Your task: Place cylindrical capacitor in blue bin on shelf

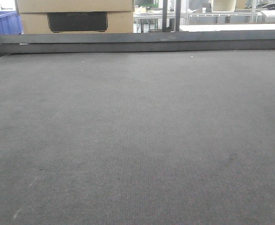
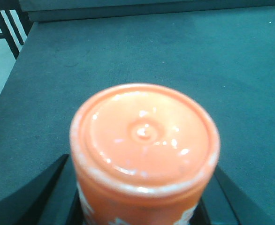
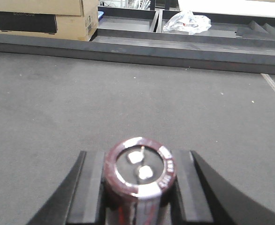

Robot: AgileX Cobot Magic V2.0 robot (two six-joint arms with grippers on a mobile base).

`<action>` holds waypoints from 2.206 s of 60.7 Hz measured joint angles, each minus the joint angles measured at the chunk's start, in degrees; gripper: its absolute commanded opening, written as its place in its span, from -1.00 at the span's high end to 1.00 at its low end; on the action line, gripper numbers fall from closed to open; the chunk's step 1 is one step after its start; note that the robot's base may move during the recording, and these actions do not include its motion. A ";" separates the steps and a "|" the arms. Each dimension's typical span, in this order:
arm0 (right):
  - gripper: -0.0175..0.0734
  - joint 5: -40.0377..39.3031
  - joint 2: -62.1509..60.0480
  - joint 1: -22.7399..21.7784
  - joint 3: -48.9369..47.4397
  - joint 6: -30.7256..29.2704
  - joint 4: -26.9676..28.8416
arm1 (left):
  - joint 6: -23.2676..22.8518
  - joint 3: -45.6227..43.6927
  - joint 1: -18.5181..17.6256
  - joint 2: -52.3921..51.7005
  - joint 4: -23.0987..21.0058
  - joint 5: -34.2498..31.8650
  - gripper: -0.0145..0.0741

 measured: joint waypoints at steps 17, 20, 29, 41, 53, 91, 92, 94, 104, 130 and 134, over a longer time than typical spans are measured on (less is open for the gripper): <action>0.81 0.00 0.00 0.00 0.00 0.00 0.11 | 0.00 0.00 0.00 0.00 0.11 0.00 0.92; 0.81 0.00 0.00 0.00 0.00 0.00 0.11 | 0.00 0.00 0.00 0.00 0.11 0.04 0.92; 0.81 0.00 0.00 0.00 0.00 0.00 0.11 | 0.00 0.00 0.00 0.00 0.11 0.04 0.92; 0.81 0.00 0.00 0.00 0.00 0.00 0.11 | 0.00 0.00 0.00 0.00 0.11 0.04 0.92; 0.81 0.00 0.00 0.00 0.00 0.00 0.11 | 0.00 0.00 0.00 0.00 0.11 0.14 0.92; 0.81 0.00 0.00 0.00 0.00 0.00 0.21 | 0.00 0.00 0.00 0.00 0.20 0.14 0.92; 0.81 0.00 0.00 0.00 0.00 0.00 0.21 | 0.00 0.00 0.00 0.00 0.20 0.14 0.92; 0.81 0.00 0.00 0.00 0.00 0.00 0.21 | 0.00 0.00 0.00 0.00 0.20 0.14 0.92; 0.81 0.00 0.00 0.00 0.00 0.00 0.21 | 0.00 0.00 0.00 0.00 0.22 0.18 0.92; 0.81 0.00 0.00 0.00 0.00 0.00 0.21 | 0.00 0.00 0.00 0.00 0.22 0.18 0.92; 0.81 0.00 0.00 0.00 0.00 0.00 0.21 | 0.00 0.00 0.00 0.00 0.22 0.18 0.92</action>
